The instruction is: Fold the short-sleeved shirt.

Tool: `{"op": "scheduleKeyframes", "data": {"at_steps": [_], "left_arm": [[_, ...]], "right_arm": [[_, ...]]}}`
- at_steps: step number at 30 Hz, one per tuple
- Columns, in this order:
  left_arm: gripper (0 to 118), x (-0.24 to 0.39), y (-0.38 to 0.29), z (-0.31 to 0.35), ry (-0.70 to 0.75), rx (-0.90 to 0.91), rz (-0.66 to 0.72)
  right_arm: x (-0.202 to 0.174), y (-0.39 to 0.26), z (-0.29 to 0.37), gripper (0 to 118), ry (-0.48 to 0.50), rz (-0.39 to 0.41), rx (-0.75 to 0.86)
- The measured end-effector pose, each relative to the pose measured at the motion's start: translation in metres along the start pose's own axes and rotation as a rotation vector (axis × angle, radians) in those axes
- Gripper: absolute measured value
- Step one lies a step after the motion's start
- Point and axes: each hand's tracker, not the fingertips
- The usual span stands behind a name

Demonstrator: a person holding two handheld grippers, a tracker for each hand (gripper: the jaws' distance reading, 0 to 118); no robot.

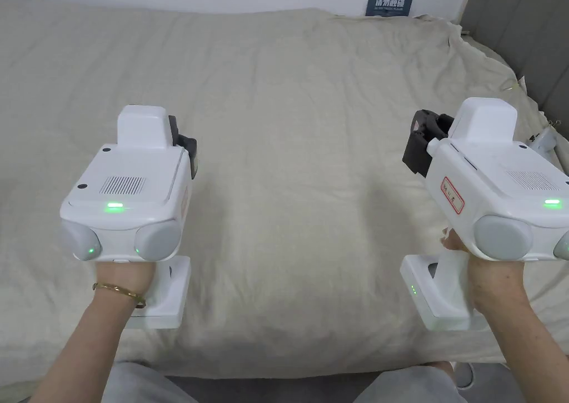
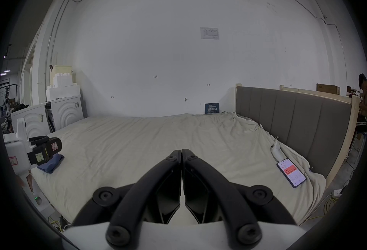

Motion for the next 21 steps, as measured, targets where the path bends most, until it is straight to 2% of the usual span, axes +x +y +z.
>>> {"op": "scheduleKeyframes", "data": {"at_steps": [21], "left_arm": [[0, 0.0008, -0.0015, 0.0012, -0.005, -0.004, -0.01]], "right_arm": [[0.0001, 0.0001, 0.0044, 0, 0.005, 0.011, 0.001]]}}
